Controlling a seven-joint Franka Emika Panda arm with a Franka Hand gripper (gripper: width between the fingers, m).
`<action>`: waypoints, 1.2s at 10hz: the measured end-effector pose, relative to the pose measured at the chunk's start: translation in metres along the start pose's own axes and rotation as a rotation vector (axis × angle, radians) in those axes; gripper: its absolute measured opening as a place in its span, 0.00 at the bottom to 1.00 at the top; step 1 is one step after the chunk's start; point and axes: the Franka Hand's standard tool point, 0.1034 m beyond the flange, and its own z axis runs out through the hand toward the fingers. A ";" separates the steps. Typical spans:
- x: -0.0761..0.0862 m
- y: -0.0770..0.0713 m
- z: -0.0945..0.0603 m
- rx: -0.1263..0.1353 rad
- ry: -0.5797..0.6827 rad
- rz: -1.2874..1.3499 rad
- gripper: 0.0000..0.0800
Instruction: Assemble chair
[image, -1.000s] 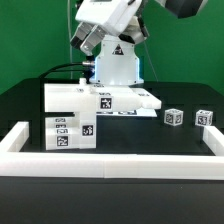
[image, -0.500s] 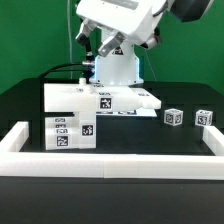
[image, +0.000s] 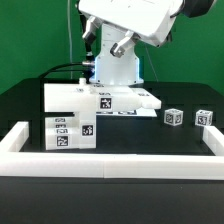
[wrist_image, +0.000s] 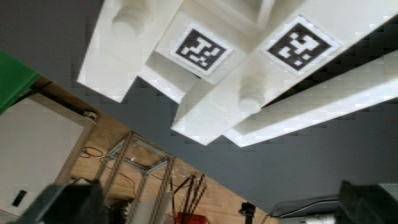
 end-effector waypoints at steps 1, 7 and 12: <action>0.000 0.000 0.000 0.000 0.000 0.000 0.81; -0.027 -0.039 -0.033 0.184 -0.099 -0.306 0.81; -0.030 -0.035 -0.032 0.181 -0.269 -0.408 0.81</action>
Offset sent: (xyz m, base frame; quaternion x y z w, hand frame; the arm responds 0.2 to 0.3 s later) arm 0.0010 0.0439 0.0087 0.0673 -0.0904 -0.1629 0.9802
